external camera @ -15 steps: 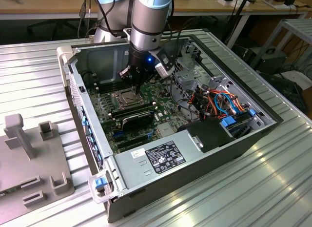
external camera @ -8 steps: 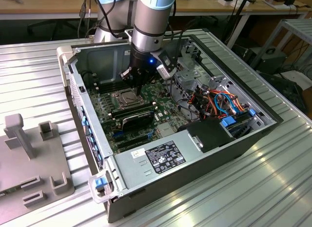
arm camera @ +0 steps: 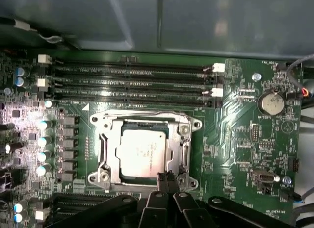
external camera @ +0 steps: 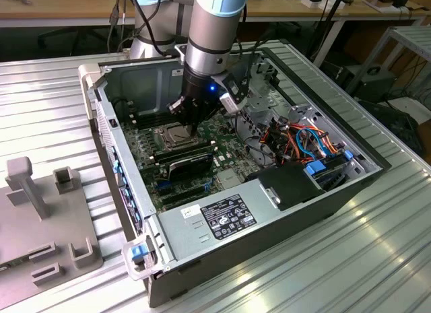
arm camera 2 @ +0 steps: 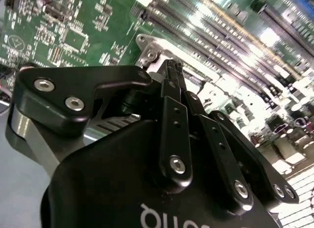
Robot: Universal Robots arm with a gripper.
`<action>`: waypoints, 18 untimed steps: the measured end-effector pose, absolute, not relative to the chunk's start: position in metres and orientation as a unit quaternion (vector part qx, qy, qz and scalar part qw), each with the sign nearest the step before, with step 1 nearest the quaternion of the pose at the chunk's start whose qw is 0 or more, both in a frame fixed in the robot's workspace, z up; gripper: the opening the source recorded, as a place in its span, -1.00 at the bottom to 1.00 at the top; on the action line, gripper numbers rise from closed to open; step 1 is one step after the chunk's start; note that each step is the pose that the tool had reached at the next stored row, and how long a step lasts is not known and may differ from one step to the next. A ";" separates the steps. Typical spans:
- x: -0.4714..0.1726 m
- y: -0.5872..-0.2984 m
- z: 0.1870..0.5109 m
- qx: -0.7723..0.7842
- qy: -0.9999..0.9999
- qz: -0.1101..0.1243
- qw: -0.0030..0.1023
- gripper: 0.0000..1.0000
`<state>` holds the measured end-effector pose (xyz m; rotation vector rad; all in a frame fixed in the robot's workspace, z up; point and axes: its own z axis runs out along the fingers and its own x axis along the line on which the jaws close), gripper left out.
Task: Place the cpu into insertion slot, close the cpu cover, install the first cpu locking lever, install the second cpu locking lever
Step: 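Install the second cpu locking lever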
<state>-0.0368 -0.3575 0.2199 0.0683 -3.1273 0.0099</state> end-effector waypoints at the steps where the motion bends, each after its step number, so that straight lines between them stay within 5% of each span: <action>1: -0.037 -0.363 0.220 0.022 -1.000 0.004 0.007 -0.79; 18: -0.063 -0.369 0.216 0.021 -1.000 0.008 0.008 -0.79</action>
